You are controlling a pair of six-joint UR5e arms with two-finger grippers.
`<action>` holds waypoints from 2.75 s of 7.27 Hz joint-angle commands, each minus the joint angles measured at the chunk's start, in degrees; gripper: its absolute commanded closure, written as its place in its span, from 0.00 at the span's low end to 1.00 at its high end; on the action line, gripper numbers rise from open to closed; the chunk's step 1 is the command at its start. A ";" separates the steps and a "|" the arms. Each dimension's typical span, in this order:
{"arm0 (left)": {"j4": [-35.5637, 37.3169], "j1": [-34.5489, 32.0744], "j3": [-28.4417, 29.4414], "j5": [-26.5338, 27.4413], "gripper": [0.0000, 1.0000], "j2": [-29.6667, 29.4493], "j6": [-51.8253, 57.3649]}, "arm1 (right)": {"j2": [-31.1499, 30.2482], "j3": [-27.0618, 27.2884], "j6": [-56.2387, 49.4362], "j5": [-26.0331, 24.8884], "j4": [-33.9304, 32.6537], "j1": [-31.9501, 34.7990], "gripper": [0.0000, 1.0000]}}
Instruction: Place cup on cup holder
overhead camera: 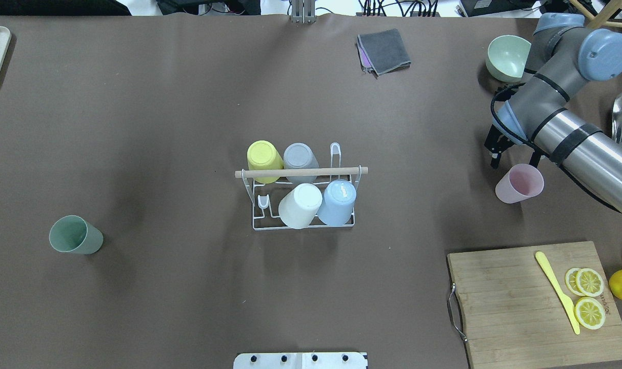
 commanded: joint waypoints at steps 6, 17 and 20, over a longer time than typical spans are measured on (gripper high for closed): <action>2.48 8.59 1.26 -8.81 0.03 -1.19 2.22 | 0.62 -0.64 -5.38 -0.03 -6.78 -2.09 0.05; 24.36 19.57 -3.65 -12.27 0.03 -0.07 20.77 | 1.40 -2.76 -5.82 -0.03 -8.10 -1.40 0.52; 24.28 22.47 -5.86 -12.27 0.03 3.64 20.60 | 1.23 3.72 -15.02 -0.03 -7.40 2.47 0.55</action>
